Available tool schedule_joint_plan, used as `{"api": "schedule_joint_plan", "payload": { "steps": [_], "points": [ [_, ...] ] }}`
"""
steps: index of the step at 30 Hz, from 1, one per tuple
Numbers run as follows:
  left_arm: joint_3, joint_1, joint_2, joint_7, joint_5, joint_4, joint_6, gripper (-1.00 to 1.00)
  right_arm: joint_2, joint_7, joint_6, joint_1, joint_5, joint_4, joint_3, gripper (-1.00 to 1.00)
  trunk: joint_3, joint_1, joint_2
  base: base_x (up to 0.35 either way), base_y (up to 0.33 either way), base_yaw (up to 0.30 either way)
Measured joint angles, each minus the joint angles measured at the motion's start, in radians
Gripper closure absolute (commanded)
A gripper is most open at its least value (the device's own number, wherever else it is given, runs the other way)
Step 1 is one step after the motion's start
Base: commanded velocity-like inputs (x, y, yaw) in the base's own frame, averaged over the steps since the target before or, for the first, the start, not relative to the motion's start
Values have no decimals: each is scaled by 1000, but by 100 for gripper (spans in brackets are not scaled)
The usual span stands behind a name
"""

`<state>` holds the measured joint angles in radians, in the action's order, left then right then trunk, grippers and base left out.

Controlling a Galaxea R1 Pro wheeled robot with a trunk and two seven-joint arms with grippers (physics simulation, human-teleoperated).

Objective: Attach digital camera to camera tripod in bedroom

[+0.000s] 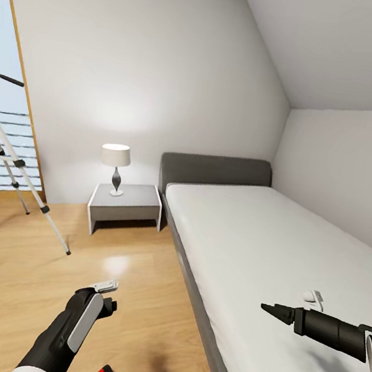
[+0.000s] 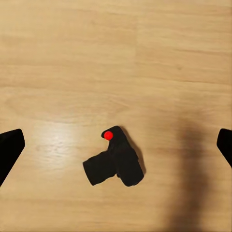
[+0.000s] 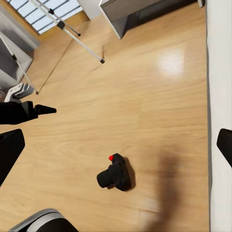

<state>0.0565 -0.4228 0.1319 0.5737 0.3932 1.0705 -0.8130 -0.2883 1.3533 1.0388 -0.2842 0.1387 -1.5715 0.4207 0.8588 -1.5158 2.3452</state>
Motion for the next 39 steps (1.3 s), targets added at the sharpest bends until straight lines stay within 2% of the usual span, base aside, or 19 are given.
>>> {"api": "schedule_joint_plan", "payload": {
  "steps": [22,29,31,34,35,39],
  "points": [
    [3,0,2,2,0,-4,1,-100,0,0,0,0,0,0,-3,-100,69,-84,154,0,0,0],
    [2,0,5,1,1,-4,2,-100,-3,-2,0,-5,1,0,2,-100,96,-88,156,0,0,0],
    [2,0,6,1,1,-4,2,-100,-6,-5,0,-24,1,0,0,-100,104,-89,156,0,0,0],
    [2,0,6,1,1,-3,2,-100,-7,-14,0,-94,6,2,-11,-100,115,-90,157,0,0,0],
    [2,0,6,1,1,-3,2,-100,-7,-14,0,-95,7,2,-11,-100,119,-90,157,0,0,0],
    [2,0,7,1,1,-3,2,-100,-5,-34,1,-229,20,5,-61,-100,135,-92,158,0,0,0]
  ]
}}
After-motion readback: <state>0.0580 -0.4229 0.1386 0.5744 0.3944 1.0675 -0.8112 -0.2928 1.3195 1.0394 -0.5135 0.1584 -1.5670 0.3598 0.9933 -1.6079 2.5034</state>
